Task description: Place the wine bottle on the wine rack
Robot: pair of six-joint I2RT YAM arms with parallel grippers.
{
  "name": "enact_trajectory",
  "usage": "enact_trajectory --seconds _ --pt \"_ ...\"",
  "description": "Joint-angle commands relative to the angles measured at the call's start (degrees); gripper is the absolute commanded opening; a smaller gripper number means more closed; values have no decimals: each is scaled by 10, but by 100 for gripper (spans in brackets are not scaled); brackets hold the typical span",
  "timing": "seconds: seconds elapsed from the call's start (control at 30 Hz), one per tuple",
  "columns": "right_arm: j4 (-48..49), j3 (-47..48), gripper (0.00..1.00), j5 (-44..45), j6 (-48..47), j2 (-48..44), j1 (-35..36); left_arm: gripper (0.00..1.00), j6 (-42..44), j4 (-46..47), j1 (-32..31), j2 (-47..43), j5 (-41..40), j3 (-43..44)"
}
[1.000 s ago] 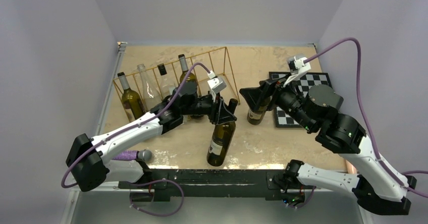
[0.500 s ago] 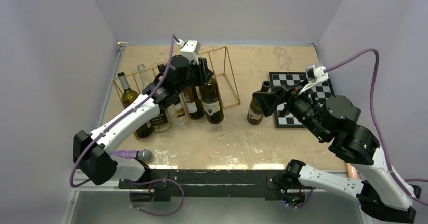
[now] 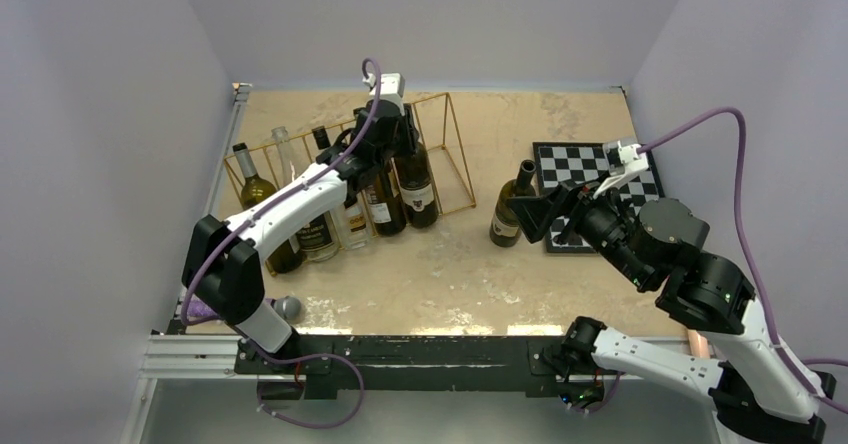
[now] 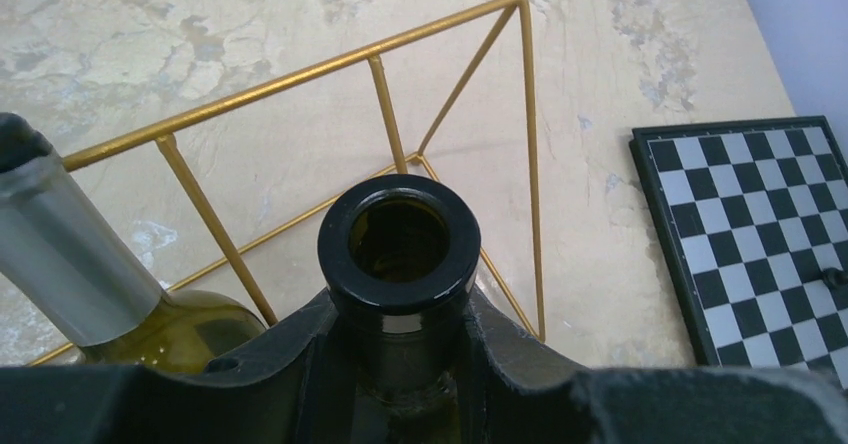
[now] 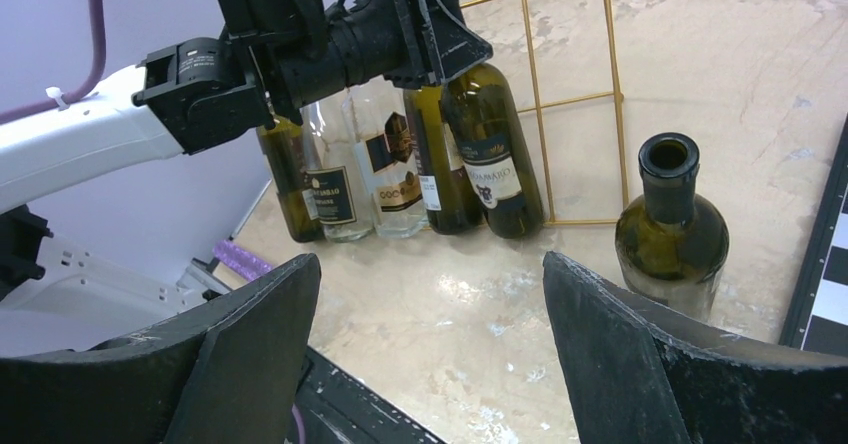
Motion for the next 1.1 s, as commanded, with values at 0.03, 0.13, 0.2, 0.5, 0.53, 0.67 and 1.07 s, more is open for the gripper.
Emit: enact_trajectory --seconds 0.03,0.13,0.2,0.5,0.53,0.67,1.07 --pt "-5 -7 86 18 12 -6 -1 0 1 106 5 0 -56 54" --pt "-6 -9 86 18 13 -6 -2 0 7 116 6 6 -68 54" --pt "-6 -11 86 18 14 -5 -2 0 6 109 9 13 -61 60" --pt "-8 -18 86 13 20 2 -2 0 -27 37 15 24 -33 65" --pt "-8 -18 86 12 20 4 -2 0 -34 27 18 24 -24 70" --pt "-8 -18 86 9 23 5 -2 0 -44 -18 26 28 10 106" --pt "-10 -22 86 5 28 7 -2 0 -36 -32 28 58 32 110"
